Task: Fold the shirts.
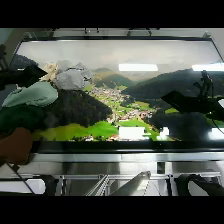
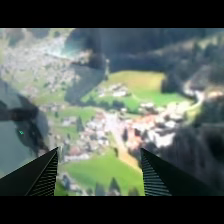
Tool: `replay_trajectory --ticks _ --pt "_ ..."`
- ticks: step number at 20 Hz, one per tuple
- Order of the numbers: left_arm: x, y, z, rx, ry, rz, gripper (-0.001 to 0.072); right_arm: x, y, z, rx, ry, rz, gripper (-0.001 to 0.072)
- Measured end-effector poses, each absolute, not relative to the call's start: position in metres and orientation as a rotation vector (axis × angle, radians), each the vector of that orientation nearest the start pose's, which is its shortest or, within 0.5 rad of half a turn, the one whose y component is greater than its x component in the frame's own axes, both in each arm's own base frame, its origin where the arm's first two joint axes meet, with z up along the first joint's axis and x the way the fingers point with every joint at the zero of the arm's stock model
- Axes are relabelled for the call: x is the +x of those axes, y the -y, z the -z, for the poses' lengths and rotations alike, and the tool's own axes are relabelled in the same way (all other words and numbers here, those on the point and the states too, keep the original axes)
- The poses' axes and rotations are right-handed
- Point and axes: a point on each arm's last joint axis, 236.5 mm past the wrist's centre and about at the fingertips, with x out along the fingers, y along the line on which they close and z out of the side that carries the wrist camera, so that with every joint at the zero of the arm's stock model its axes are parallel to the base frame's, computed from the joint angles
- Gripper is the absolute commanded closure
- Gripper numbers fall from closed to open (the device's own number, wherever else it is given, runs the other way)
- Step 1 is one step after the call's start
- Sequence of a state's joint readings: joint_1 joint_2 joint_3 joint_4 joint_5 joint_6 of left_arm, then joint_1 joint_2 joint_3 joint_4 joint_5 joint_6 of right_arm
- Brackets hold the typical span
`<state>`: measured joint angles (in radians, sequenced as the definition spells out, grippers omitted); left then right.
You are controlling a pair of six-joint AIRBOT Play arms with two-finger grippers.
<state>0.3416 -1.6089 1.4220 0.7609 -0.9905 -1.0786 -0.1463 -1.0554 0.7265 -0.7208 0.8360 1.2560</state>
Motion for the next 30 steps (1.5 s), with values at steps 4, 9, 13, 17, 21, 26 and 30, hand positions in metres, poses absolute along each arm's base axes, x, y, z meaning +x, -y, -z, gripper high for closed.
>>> replay_trajectory --ticks 4,9,13,17,21,26,30 --pt "0.553 -0.007 0.029 -0.390 -1.056 0.307 0.0001 0.370 -0.075 0.013 0.684 -1.039 -0.231 0.0157" --pt "0.565 0.033 0.060 -0.300 -1.192 0.385 0.0696 0.370 -0.074 0.026 0.695 -1.071 -0.221 0.0474" --pt "0.566 0.095 -0.009 -0.358 -1.117 0.573 0.0689 0.368 -0.074 0.017 0.676 -1.071 -0.256 0.0690" --pt "0.508 0.188 -0.136 -0.493 -0.975 0.967 0.0688 0.377 -0.061 -0.033 0.627 -0.984 -0.310 0.0690" --pt "0.417 0.260 -0.245 -0.530 -0.854 1.324 0.0688 0.384 -0.040 -0.098 0.570 -0.844 -0.320 0.0690" --pt "0.354 0.309 -0.240 -0.448 -0.963 1.408 0.0686 0.369 -0.037 -0.128 0.521 -0.812 -0.342 0.0625" --pt "0.348 0.318 -0.169 -0.355 -1.130 1.271 -0.0002 0.360 -0.041 -0.122 0.516 -0.867 -0.369 0.0228"
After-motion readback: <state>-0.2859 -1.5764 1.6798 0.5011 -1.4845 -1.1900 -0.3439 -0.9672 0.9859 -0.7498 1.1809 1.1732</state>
